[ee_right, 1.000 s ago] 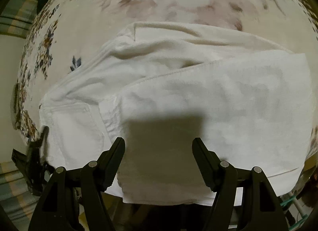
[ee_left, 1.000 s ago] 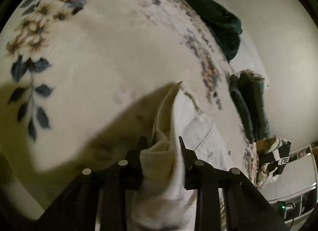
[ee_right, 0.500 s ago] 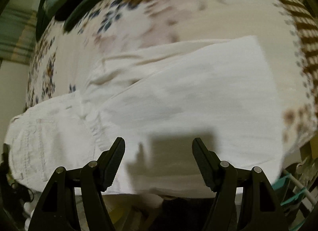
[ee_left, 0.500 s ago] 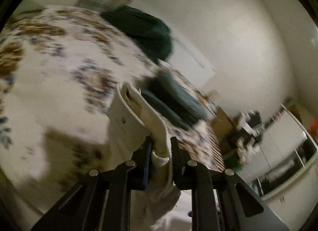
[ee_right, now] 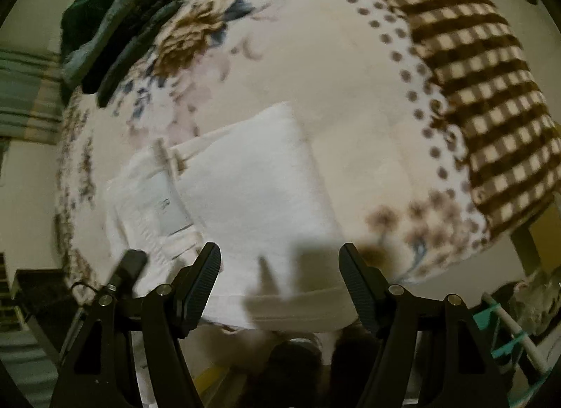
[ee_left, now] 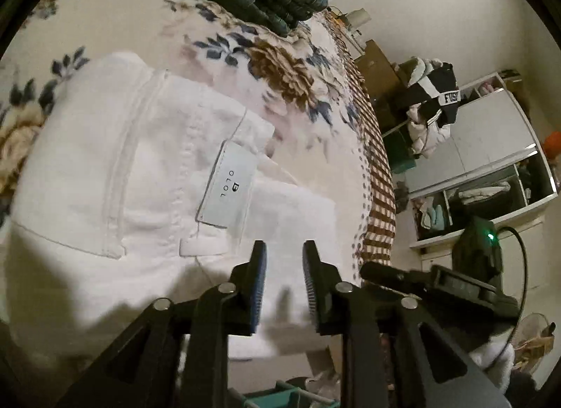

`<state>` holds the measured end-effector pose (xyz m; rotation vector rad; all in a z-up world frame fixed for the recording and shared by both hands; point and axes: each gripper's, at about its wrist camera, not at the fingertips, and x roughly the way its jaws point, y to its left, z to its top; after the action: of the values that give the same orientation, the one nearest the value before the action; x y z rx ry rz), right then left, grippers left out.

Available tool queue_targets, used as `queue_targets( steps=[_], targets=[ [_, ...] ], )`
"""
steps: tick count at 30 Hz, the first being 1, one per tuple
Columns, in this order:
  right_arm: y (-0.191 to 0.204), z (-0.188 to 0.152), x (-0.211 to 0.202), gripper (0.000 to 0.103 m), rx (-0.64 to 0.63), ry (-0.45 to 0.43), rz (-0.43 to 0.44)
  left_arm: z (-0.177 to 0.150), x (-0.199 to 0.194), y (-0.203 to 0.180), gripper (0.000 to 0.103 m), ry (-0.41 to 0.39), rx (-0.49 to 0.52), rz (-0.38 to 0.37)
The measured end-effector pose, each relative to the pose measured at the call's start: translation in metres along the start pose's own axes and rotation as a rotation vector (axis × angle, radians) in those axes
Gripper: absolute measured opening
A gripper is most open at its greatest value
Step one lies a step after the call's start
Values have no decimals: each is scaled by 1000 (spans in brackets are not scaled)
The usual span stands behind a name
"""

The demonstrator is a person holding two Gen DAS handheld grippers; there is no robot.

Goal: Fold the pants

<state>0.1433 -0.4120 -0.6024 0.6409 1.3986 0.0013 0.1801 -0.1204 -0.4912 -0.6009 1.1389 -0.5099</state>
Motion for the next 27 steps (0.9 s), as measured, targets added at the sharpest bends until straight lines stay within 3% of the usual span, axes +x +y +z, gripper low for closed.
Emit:
queue_targets(
  steps=[1, 3, 7, 13, 16, 19, 21, 22, 23, 25, 27],
  targets=[
    [3, 2, 1, 79, -14, 6, 21, 1, -11, -5, 65, -15, 9, 44],
    [18, 6, 9, 87, -48, 25, 86, 6, -26, -9, 103, -37, 32, 147],
    [53, 16, 40, 88, -139, 90, 172, 12, -54, 9, 103, -98, 60, 311],
    [97, 39, 89, 89, -210, 49, 216, 22, -49, 77, 103, -87, 19, 479],
    [111, 54, 118, 91, -234, 49, 191, 27, -37, 100, 103, -56, -2, 529],
    [115, 53, 119, 90, -199, -4, 302, 33, -32, 117, 103, -51, -41, 546],
    [122, 47, 117, 83, -218, -16, 357, 33, -36, 118, 103, -57, -52, 543],
    [124, 44, 117, 59, -229, -12, 356, 34, -38, 116, 103, -63, -53, 542],
    [127, 43, 120, 20, -236, 3, 330, 34, -41, 114, 103, -66, -51, 540],
    [123, 40, 119, 12, -205, 4, 291, 35, -50, 106, 103, -78, -45, 516],
    [115, 37, 106, 11, -172, -10, 273, 37, -58, 96, 103, -89, -38, 499]
  ],
)
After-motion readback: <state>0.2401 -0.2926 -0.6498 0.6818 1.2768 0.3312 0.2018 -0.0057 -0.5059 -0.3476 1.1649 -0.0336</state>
